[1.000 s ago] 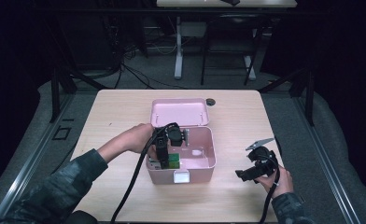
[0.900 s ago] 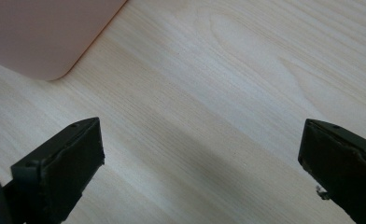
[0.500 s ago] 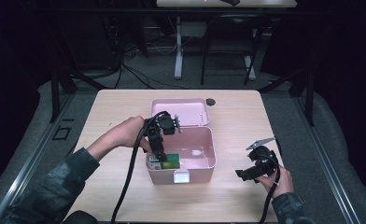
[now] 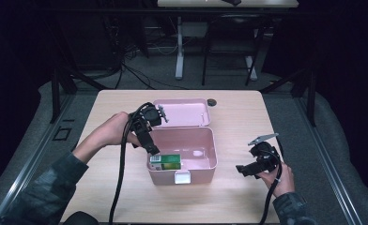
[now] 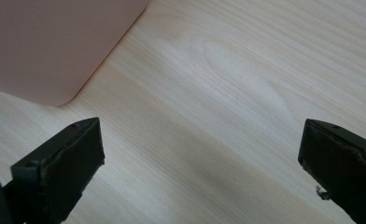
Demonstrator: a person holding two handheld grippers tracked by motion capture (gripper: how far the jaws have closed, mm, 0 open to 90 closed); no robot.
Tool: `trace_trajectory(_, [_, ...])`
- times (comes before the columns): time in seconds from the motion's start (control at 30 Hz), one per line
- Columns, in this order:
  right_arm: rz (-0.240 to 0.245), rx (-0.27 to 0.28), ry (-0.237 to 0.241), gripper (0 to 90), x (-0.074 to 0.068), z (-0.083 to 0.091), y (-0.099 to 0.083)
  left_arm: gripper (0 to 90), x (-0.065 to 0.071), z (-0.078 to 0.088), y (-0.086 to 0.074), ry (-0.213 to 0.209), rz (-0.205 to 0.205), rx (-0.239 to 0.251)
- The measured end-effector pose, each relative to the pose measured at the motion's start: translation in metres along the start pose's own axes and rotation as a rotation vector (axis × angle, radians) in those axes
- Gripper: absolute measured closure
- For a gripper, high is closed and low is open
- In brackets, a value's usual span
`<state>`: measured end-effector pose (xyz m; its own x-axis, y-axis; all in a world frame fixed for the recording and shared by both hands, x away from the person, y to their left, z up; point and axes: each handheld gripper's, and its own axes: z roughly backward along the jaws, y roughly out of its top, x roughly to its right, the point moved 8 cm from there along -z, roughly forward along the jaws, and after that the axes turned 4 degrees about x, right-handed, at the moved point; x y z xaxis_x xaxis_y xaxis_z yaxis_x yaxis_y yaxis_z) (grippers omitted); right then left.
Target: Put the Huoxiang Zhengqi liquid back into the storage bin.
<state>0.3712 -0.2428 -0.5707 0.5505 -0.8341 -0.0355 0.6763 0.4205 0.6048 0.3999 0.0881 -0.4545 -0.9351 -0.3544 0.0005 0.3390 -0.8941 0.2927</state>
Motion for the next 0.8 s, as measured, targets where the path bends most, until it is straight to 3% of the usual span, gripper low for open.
trace_trajectory(0.4, [-0.005, 0.008, 0.023, 0.0, 0.002, -0.002, 0.014, 0.0, -0.02, -0.002, -0.021, 0.07, 0.126, 0.09])
trace_trajectory(0.77, [-0.014, 0.014, 0.046, 0.0, 0.004, -0.008, 0.031, 0.0, -0.037, -0.018, -0.037, 0.111, 0.262, 0.155])
trace_trajectory(0.8, [-0.019, 0.014, 0.051, 0.0, 0.003, -0.009, 0.032, 0.0, -0.038, -0.019, -0.037, 0.113, 0.287, 0.186])
